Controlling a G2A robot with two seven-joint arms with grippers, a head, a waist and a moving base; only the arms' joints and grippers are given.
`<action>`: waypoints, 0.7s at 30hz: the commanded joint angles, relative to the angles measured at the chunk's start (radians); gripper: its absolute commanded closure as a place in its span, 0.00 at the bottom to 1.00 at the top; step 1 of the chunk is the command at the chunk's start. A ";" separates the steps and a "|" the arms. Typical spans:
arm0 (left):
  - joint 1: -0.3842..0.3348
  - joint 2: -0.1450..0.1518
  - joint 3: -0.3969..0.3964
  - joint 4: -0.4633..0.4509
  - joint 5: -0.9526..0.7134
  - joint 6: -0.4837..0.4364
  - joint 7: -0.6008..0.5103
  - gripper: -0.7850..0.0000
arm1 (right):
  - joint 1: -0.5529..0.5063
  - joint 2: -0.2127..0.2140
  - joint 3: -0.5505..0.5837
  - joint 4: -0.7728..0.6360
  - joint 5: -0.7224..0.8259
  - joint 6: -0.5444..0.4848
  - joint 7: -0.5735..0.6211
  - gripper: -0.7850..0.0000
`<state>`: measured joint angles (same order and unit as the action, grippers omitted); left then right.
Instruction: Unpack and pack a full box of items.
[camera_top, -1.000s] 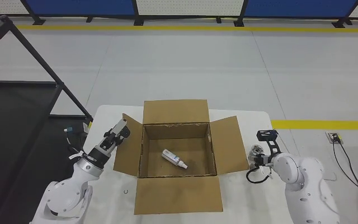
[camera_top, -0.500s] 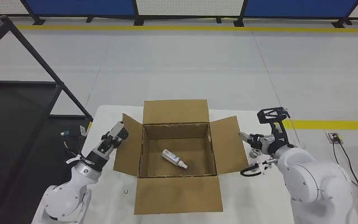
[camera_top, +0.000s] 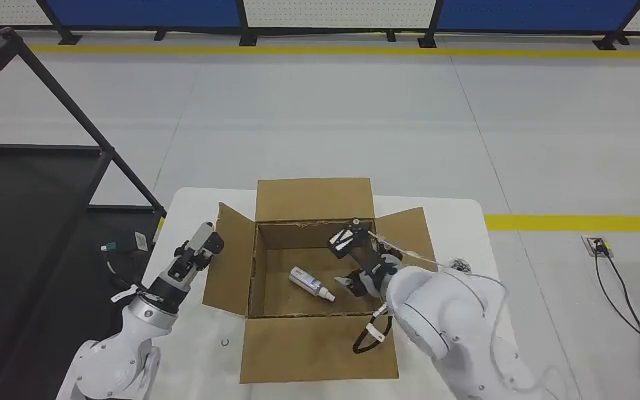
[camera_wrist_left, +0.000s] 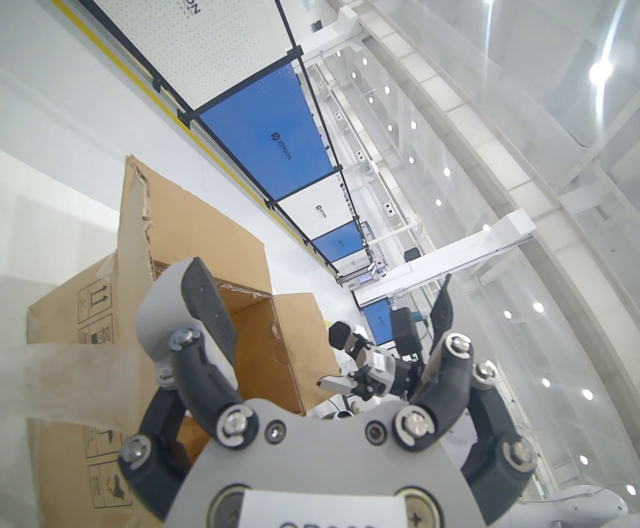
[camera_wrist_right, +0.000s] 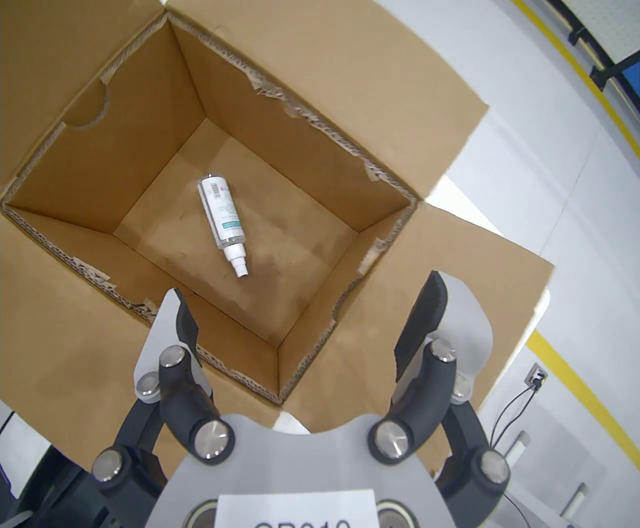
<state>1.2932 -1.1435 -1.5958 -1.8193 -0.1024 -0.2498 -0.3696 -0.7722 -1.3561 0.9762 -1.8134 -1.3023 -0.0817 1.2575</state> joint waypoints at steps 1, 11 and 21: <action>0.005 0.000 -0.002 -0.002 0.001 -0.003 0.002 0.00 | 0.062 -0.019 -0.072 0.107 0.029 0.009 -0.001 0.00; 0.028 0.000 -0.020 -0.013 -0.006 -0.010 0.010 0.00 | 0.269 -0.128 -0.291 0.529 0.143 0.052 -0.119 0.00; 0.036 0.001 -0.031 -0.012 -0.016 -0.019 0.007 0.00 | 0.396 -0.237 -0.405 0.861 0.252 0.041 -0.191 0.00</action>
<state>1.3294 -1.1428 -1.6261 -1.8322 -0.1176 -0.2681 -0.3616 -0.3845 -1.5838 0.5796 -0.9851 -1.0506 -0.0478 1.0782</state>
